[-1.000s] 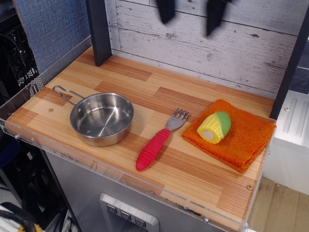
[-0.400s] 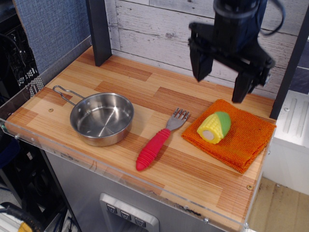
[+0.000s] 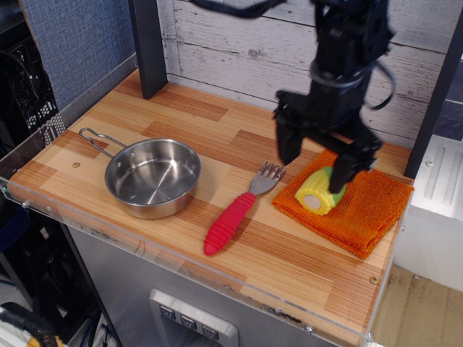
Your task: Place the yellow with green object in the pan.
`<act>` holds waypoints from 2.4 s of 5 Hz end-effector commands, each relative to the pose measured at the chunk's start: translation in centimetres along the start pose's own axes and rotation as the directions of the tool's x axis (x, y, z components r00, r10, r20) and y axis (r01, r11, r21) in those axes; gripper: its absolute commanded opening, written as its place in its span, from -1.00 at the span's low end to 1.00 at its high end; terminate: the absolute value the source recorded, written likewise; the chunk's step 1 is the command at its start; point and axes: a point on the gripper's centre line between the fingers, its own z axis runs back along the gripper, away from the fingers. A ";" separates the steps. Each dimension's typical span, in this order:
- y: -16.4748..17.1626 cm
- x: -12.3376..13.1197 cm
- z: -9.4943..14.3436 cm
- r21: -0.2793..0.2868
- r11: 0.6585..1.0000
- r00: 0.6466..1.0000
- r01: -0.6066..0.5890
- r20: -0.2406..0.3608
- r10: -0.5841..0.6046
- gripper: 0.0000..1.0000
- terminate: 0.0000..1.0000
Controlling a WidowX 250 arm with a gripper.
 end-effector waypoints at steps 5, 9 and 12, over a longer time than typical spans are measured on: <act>-0.4 -0.1 -0.1 -0.062 0.998 0.999 -0.022 0.036 0.024 -1.00 -1.00; 9.0 -7.3 8.2 0.030 0.989 0.982 -0.143 0.130 0.138 -1.00 -1.00; 15.1 -9.5 1.8 0.023 0.980 0.980 -0.199 0.018 0.199 -1.00 -1.00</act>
